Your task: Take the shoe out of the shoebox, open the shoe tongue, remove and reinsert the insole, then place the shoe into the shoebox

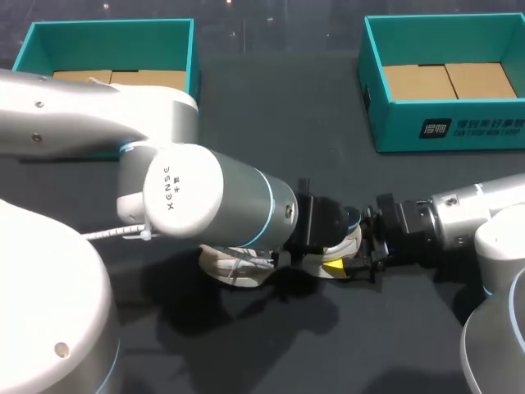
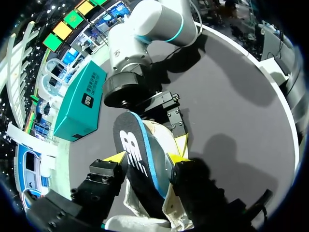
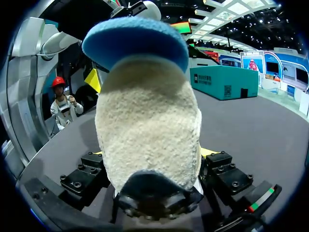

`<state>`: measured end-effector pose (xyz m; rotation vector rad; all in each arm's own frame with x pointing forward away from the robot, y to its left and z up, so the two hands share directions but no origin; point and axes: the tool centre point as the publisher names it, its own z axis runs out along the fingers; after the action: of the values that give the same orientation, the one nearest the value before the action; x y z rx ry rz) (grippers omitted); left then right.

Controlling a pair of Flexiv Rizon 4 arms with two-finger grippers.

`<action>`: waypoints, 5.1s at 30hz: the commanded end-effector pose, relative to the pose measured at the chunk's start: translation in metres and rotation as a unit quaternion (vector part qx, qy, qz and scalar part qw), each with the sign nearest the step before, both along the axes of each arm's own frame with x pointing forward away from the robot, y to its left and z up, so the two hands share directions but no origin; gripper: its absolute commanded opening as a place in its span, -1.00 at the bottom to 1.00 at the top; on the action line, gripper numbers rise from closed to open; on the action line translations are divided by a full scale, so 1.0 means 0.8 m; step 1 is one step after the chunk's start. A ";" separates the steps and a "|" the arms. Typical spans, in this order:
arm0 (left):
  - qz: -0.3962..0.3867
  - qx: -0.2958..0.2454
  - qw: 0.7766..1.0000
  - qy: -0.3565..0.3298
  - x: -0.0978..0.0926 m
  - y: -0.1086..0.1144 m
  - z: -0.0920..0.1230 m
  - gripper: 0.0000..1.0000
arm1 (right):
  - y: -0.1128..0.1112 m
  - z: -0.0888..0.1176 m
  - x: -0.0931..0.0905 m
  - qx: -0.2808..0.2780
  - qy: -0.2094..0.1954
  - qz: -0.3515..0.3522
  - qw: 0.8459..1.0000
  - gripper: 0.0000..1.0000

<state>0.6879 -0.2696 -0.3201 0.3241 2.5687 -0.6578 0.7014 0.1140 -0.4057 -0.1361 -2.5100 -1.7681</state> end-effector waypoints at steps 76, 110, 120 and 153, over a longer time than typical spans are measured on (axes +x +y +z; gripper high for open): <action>-0.089 -0.305 0.930 0.186 -0.028 -0.087 0.197 -1.00 | 0.001 -0.002 0.000 -0.002 0.001 0.000 1.000 -1.00; -0.076 -0.476 0.831 0.277 -0.090 -0.029 0.258 -1.00 | 0.001 -0.002 0.000 -0.002 0.001 0.000 1.000 -1.00; -0.049 -0.507 0.812 0.286 -0.103 0.002 0.253 -1.00 | 0.001 -0.002 0.000 -0.002 0.001 0.000 1.000 -1.00; -0.047 -0.514 0.797 0.315 -0.131 0.053 0.244 -1.00 | 0.001 -0.002 0.000 -0.002 0.001 0.000 1.000 -1.00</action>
<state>0.5894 -0.2437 -0.1257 -0.1856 2.2519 -2.3538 0.7015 0.1139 -0.4059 -0.1361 -2.5100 -1.7679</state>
